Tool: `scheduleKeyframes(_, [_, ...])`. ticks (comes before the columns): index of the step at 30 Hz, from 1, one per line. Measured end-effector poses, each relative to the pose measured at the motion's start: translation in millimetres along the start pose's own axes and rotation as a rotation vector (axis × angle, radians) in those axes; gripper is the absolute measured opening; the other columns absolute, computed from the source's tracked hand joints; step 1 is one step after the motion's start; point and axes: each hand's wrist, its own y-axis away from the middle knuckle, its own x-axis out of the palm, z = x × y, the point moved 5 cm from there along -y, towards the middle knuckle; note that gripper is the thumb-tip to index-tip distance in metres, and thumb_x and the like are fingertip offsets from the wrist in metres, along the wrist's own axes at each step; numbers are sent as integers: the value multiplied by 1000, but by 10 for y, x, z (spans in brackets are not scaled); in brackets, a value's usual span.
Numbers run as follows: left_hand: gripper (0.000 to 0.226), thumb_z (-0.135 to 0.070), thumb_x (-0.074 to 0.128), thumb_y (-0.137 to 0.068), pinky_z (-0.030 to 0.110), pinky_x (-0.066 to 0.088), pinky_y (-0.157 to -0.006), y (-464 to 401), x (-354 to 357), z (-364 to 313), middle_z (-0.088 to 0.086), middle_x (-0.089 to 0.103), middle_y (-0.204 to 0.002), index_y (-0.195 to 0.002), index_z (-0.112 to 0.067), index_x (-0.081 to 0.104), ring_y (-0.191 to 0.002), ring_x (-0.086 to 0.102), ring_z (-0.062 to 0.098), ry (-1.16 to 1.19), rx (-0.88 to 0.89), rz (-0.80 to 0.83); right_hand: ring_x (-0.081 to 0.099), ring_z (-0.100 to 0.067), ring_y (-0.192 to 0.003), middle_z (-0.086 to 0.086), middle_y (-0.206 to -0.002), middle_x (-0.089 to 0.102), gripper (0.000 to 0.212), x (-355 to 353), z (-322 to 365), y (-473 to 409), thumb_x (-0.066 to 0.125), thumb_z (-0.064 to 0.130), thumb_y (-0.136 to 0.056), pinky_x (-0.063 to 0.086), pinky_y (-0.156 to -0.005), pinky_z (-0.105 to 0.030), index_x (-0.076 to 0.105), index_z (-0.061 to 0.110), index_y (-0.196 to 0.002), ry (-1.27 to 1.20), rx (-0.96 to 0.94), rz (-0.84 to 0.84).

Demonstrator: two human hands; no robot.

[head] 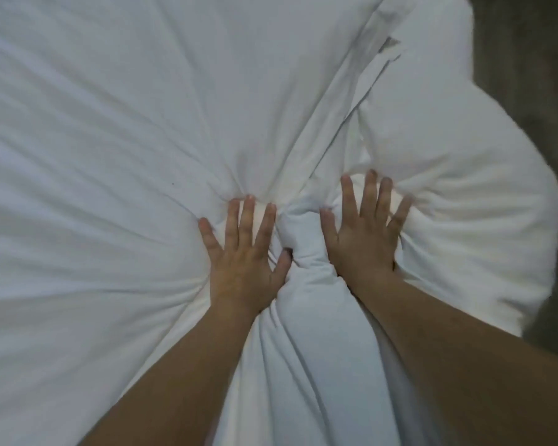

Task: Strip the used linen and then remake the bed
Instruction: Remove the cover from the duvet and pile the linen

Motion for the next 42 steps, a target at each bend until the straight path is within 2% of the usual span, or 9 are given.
scheduleKeyframes(17, [81, -62, 38, -86, 66, -11, -111, -86, 124, 10, 9, 12, -163, -155, -28, 11, -150, 8, 29, 13, -27, 28, 12, -35, -147, -16, -159, 17, 68, 160, 24, -165, 29, 48, -91, 1, -117, -60, 25, 17, -152, -35, -3, -61])
scheduleKeyframes(24, [81, -60, 39, -85, 65, -10, -113, -72, 165, -4, 8, 16, -162, -155, -28, 17, -150, 10, 28, 37, -12, -22, 13, -33, -148, -16, -159, 19, 67, 144, 20, -160, 27, 48, -92, -1, -118, -57, 25, 17, -152, 14, -9, -102])
scheduleKeyframes(28, [76, -57, 40, -88, 61, -6, -116, -36, 79, 29, 8, 18, -162, -154, -24, 26, -150, 10, 26, 152, -4, -28, 24, -36, -144, -20, -154, 29, 68, -86, 100, 31, 17, 47, -94, 9, -117, -56, 32, 11, -150, 94, 22, 4])
scheduleKeyframes(30, [75, -57, 38, -90, 56, -4, -118, 75, 18, 43, 10, 22, -161, -153, -19, 29, -150, 15, 27, 232, 21, 54, 32, -38, -140, -21, -151, 36, 72, -324, 133, 342, 9, 45, -91, 13, -115, -55, 33, 10, -150, 186, 91, 130])
scheduleKeyframes(32, [77, -59, 28, -91, 49, 0, -120, 398, -113, 87, 9, 19, -161, -153, -13, 29, -149, 19, 27, 380, 111, 244, 36, -39, -136, -22, -148, 39, 72, -655, 255, 799, 10, 41, -90, 13, -115, -55, 35, 9, -149, 254, 135, 203])
scheduleKeyframes(35, [74, -56, 10, -92, 36, -12, -118, 1281, -544, 378, -1, -14, -160, -157, -20, 7, -151, -5, 22, 499, 277, 666, 26, -33, -143, -16, -155, 29, 68, -1207, 754, 1537, 13, 40, -90, 9, -118, -53, 24, 12, -152, 263, 181, 367])
scheduleKeyframes(37, [60, -41, 27, -103, 31, -9, -118, 1842, -972, 858, 1, -6, -164, -157, -20, 11, -151, -5, 20, 559, 338, 868, 21, -30, -144, -12, -158, 21, 63, -1502, 1278, 1893, 20, 41, -96, 9, -118, -51, 13, 16, -154, 197, 243, 461])
scheduleKeyframes(39, [53, -26, 39, -103, 26, 0, -118, 2159, -1428, 1531, 4, 8, -164, -154, -15, 26, -150, 4, 18, 612, 329, 914, 27, -32, -140, -12, -156, 25, 63, -1786, 1958, 2071, 31, 38, -96, 15, -116, -51, 14, 17, -153, 120, 302, 466])
scheduleKeyframes(42, [47, -20, 40, -99, 25, 14, -118, 2246, -2031, 2834, 3, 22, -161, -146, -15, 42, -147, 20, 17, 644, 143, 832, 36, -34, -133, -13, -149, 34, 64, -2054, 3168, 2140, 37, 30, -92, 22, -112, -49, 19, 16, -151, 4, 244, 441])
